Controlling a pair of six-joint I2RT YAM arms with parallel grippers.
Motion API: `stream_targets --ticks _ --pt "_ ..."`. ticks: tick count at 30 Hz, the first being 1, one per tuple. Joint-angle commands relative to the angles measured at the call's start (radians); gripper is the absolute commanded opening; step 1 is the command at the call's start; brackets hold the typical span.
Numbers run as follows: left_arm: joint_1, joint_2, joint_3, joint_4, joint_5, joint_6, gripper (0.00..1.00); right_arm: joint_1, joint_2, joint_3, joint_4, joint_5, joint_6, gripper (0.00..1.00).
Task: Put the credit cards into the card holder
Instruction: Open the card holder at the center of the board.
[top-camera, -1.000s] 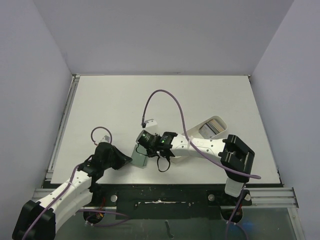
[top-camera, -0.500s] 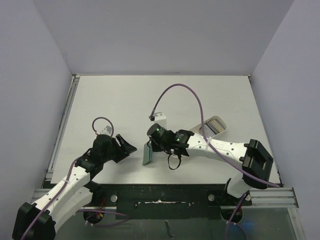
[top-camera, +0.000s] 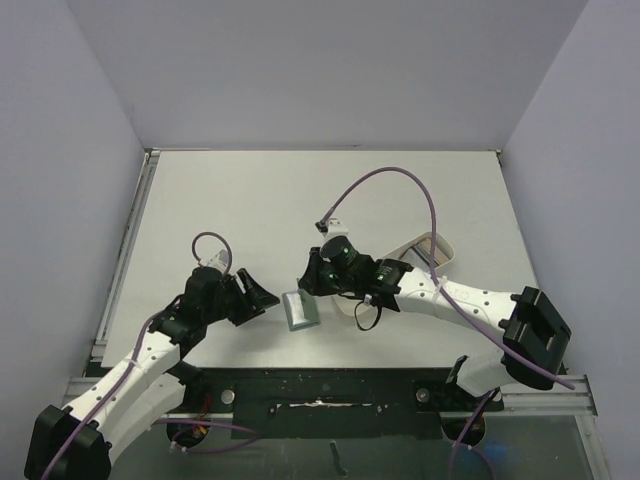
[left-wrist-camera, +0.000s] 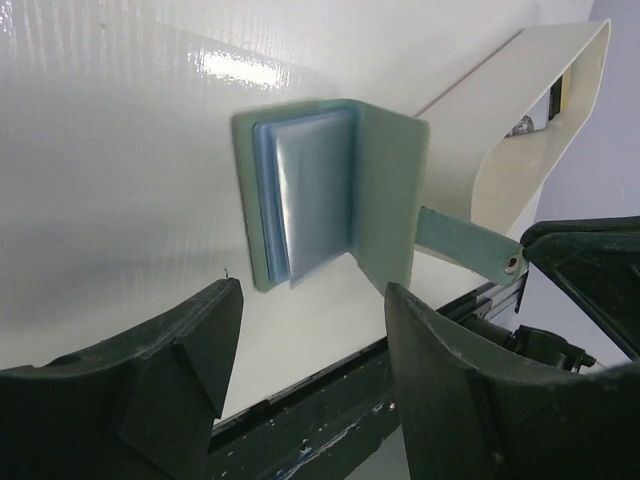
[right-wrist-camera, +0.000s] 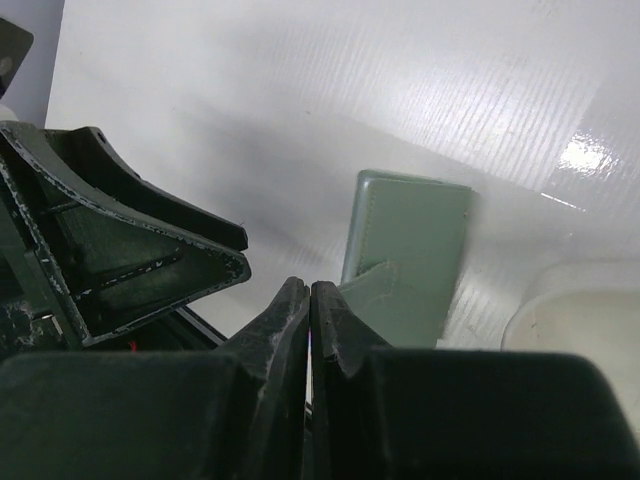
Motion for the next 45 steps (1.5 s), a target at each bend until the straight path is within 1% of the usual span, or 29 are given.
stream_targets --ticks 1,3,8,10,12,14,16,20,22,24,30,33,37,39,41,45 --pt "0.002 0.012 -0.017 0.080 0.046 -0.014 0.57 -0.005 -0.025 -0.030 0.095 -0.051 0.022 0.00" --pt "0.004 0.019 -0.019 0.071 0.045 -0.020 0.56 -0.005 -0.018 -0.022 0.117 -0.077 0.013 0.00" --pt "0.022 -0.019 0.042 -0.073 -0.041 0.015 0.55 0.028 0.036 0.071 0.133 -0.189 -0.030 0.00" --pt "0.030 -0.044 0.050 -0.103 -0.054 0.020 0.55 0.036 0.035 0.066 0.141 -0.196 -0.021 0.00" --pt "0.037 -0.055 0.045 -0.101 -0.041 0.015 0.55 0.031 0.024 0.029 0.139 -0.172 -0.010 0.00" --pt "0.037 -0.051 0.020 -0.053 0.001 0.010 0.58 0.014 0.013 -0.025 0.137 -0.138 0.014 0.00" --pt "0.037 -0.046 -0.013 0.022 0.057 -0.001 0.59 -0.008 0.004 -0.085 0.169 -0.158 0.039 0.00" --pt "0.039 -0.045 -0.101 0.228 0.163 -0.100 0.62 -0.016 -0.014 -0.131 0.144 -0.107 0.044 0.00" --pt "0.039 -0.032 -0.144 0.302 0.187 -0.151 0.62 -0.019 -0.019 -0.155 0.154 -0.089 0.041 0.00" --pt "0.039 -0.015 -0.161 0.341 0.186 -0.163 0.62 -0.022 -0.016 -0.169 0.169 -0.086 0.045 0.00" --pt "0.043 0.021 -0.149 0.305 0.144 -0.143 0.62 -0.022 -0.047 -0.198 0.153 -0.058 0.039 0.00" --pt "0.050 0.025 -0.138 0.276 0.134 -0.127 0.56 -0.021 -0.068 -0.194 0.115 -0.034 0.024 0.00" --pt "0.056 0.037 -0.066 0.124 0.094 -0.057 0.54 -0.004 -0.089 -0.205 0.112 -0.026 0.008 0.00" --pt "0.056 0.040 -0.045 0.091 0.086 -0.034 0.55 0.016 -0.092 -0.207 0.111 -0.019 0.008 0.00" --pt "0.056 0.035 -0.059 0.158 0.145 -0.040 0.59 0.036 -0.094 -0.207 0.102 0.000 0.008 0.00" --pt "0.056 0.032 -0.135 0.355 0.243 -0.120 0.61 0.046 -0.102 -0.221 0.109 0.022 0.023 0.00"
